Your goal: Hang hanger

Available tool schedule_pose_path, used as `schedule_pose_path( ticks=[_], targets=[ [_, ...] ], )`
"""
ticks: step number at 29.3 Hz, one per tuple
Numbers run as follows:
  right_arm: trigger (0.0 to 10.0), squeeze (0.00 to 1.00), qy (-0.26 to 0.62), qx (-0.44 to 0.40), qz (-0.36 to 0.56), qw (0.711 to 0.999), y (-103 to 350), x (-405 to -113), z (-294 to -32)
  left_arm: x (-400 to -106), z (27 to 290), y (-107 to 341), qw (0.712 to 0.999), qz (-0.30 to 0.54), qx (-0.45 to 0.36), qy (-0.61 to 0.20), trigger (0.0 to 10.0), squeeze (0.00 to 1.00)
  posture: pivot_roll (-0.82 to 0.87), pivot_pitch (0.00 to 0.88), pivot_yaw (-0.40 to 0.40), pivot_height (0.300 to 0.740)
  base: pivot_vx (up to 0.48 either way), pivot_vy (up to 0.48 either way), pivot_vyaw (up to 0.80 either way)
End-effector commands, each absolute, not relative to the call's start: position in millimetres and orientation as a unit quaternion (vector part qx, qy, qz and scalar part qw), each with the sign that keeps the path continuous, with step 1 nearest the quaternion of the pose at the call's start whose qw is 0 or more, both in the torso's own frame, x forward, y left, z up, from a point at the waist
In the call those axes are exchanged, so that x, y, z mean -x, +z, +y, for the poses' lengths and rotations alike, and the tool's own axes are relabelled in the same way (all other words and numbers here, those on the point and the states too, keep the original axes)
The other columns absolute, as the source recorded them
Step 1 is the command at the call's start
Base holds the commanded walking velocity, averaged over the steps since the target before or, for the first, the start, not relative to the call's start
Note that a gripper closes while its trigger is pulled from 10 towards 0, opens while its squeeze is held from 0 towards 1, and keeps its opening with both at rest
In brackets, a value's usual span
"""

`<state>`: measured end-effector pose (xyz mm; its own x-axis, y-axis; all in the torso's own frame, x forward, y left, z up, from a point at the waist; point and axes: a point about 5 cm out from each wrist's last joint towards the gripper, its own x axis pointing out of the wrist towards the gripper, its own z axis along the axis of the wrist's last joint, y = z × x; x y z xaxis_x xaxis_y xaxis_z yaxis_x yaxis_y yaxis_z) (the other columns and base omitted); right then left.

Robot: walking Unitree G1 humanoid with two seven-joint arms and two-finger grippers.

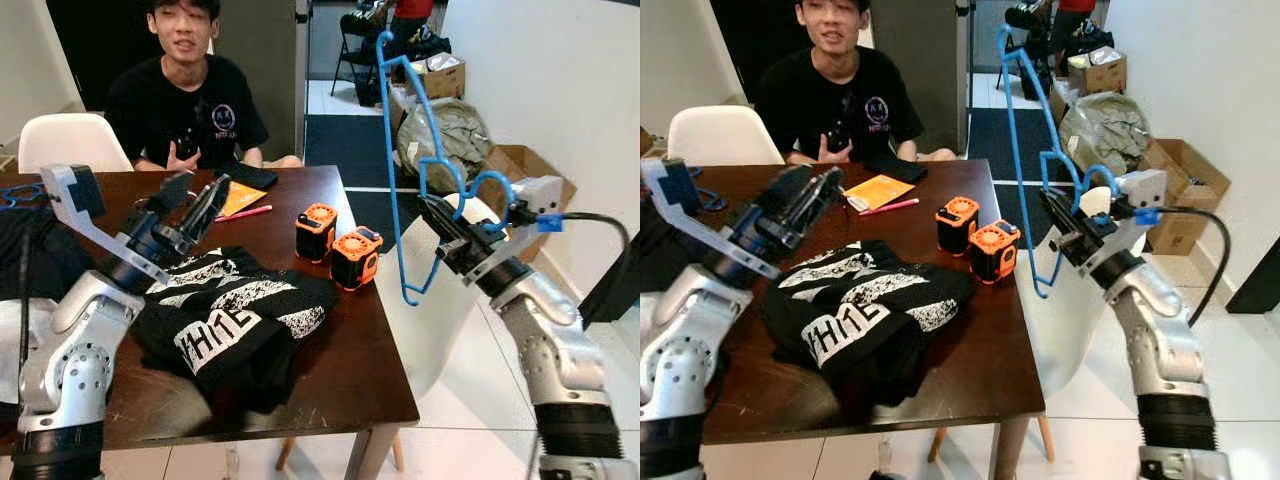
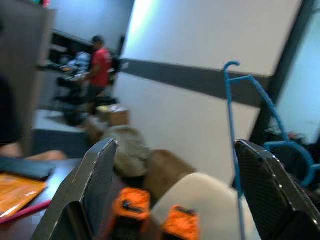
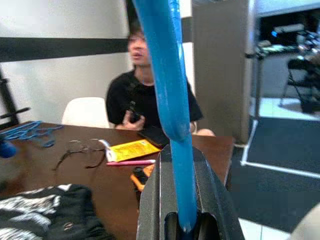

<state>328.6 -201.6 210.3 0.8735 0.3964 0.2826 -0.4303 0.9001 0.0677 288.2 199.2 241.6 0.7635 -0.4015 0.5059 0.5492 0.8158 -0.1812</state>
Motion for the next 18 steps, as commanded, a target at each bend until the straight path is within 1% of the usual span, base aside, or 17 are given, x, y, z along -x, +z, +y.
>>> schedule_pose_path(
  ticks=[1,2,3,4,5,6,7,8,9,10,11,12,13,14,16,17,18],
  targets=[
    [0.0,0.0,0.196,-0.066,-0.141,0.968,213,-331,-205,-288,196,236,0.93,-0.219,0.152,-0.252,10.0,0.0,0.01,0.0,-0.025,0.74,0.0,0.0,0.0],
    [0.0,0.0,0.182,-0.072,-0.139,0.971,212,-334,-206,-289,196,234,0.933,-0.216,0.153,-0.243,10.0,0.0,0.02,0.0,-0.026,0.74,0.0,0.0,0.0],
    [0.0,0.0,0.174,-0.072,-0.138,0.972,211,-337,-202,-292,197,233,0.941,-0.216,0.154,-0.211,10.0,0.0,0.02,0.0,-0.026,0.74,0.0,0.0,0.0],
    [0.0,0.0,0.174,-0.072,-0.138,0.972,211,-337,-202,-292,197,233,0.941,-0.216,0.154,-0.211,10.0,0.0,0.02,0.0,-0.026,0.74,0.0,0.0,0.0],
    [10.0,0.0,0.166,-0.075,-0.135,0.974,210,-339,-197,-296,200,232,0.95,-0.213,0.147,-0.173,10.0,0.0,0.02,0.0,-0.026,0.74,0.0,0.0,0.0],
    [10.0,0.0,0.166,-0.075,-0.135,0.974,210,-339,-197,-296,200,232,0.95,-0.213,0.147,-0.173,10.0,0.0,0.02,0.0,-0.026,0.74,0.0,0.0,0.0],
    [10.0,0.0,0.165,-0.076,-0.129,0.975,208,-341,-191,-301,204,230,0.966,-0.201,0.114,-0.115,10.0,0.0,0.03,0.0,-0.03,0.74,0.0,0.0,0.0],
    [10.0,0.0,0.165,-0.076,-0.129,0.975,208,-341,-191,-301,204,230,0.966,-0.201,0.114,-0.115,10.0,0.0,0.03,0.0,-0.03,0.74,0.0,0.0,0.0],
    [10.0,0.0,0.176,-0.09,-0.125,0.972,206,-341,-185,-304,207,229,0.975,-0.195,0.082,-0.064,10.0,0.0,0.03,0.0,-0.03,0.74,0.0,0.0,0.0],
    [10.0,0.0,0.176,-0.09,-0.125,0.972,206,-341,-185,-304,207,229,0.975,-0.195,0.082,-0.064,10.0,0.0,0.03,0.0,-0.03,0.74,0.0,0.0,0.0],
    [10.0,0.0,0.19,-0.091,-0.126,0.969,206,-340,-179,-305,210,229,0.98,-0.189,0.052,-0.023,10.0,0.0,0.04,0.0,-0.033,0.74,0.0,0.0,0.79],
    [10.0,0.0,0.19,-0.091,-0.126,0.969,206,-340,-179,-305,210,229,0.98,-0.189,0.052,-0.023,10.0,0.0,0.04,0.0,-0.033,0.74,0.0,0.0,0.79],
    [10.0,0.0,0.208,-0.088,-0.13,0.966,206,-338,-173,-304,211,231,0.98,-0.193,0.038,0.011,10.0,0.0,0.04,0.0,-0.033,0.74,0.0,0.0,0.79],
    [10.0,0.0,0.208,-0.088,-0.13,0.966,206,-338,-173,-304,211,231,0.98,-0.193,0.038,0.011,10.0,0.0,0.04,0.0,-0.033,0.74,0.0,0.0,0.79],
    [10.0,0.0,0.232,-0.083,-0.14,0.959,209,-337,-163,-300,217,233,0.978,-0.196,-0.003,0.068,10.0,0.0,0.04,0.0,-0.036,0.74,0.0,0.0,0.79],
    [10.0,0.0,0.232,-0.083,-0.14,0.959,209,-337,-163,-300,217,233,0.978,-0.196,-0.003,0.068,10.0,0.0,0.04,0.0,-0.036,0.74,0.0,0.0,0.79],
    [10.0,0.0,0.237,-0.081,-0.141,0.958,210,-337,-159,-299,222,233,0.976,-0.197,-0.017,0.091,10.0,0.0,0.05,0.0,-0.039,0.74,0.0,0.0,0.79]
  ],
)
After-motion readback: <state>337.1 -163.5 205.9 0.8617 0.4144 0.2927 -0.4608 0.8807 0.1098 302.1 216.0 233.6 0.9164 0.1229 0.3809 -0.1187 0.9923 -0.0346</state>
